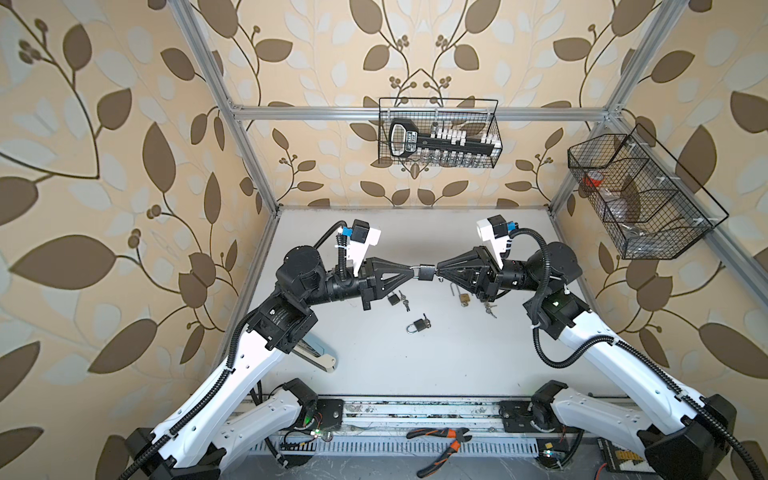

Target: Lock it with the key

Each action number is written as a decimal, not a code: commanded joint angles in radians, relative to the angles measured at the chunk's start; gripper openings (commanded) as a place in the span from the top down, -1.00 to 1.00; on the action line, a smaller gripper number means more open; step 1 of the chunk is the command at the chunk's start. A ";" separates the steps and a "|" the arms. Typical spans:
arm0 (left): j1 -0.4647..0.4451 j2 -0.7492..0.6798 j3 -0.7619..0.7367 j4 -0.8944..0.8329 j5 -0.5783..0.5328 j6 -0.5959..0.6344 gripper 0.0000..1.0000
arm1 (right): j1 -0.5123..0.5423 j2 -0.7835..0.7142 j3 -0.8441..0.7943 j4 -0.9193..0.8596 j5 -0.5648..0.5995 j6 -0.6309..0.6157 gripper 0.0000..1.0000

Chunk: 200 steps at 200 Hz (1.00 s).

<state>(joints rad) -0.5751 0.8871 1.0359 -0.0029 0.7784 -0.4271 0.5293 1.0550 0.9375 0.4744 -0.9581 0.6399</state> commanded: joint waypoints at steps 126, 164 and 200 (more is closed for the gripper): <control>0.001 -0.087 0.041 0.016 0.010 0.032 1.00 | -0.023 -0.080 0.019 -0.134 -0.007 -0.146 1.00; 0.002 -0.100 0.076 -0.108 -0.045 0.097 1.00 | -0.074 -0.126 0.007 -0.236 0.055 -0.234 1.00; 0.002 -0.022 0.170 -0.438 -0.168 0.212 1.00 | -0.087 -0.191 -0.065 -0.341 0.286 -0.313 1.00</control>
<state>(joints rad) -0.5751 0.8188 1.1198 -0.2279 0.7052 -0.3252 0.4522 0.8993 0.9226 0.2234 -0.8375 0.4038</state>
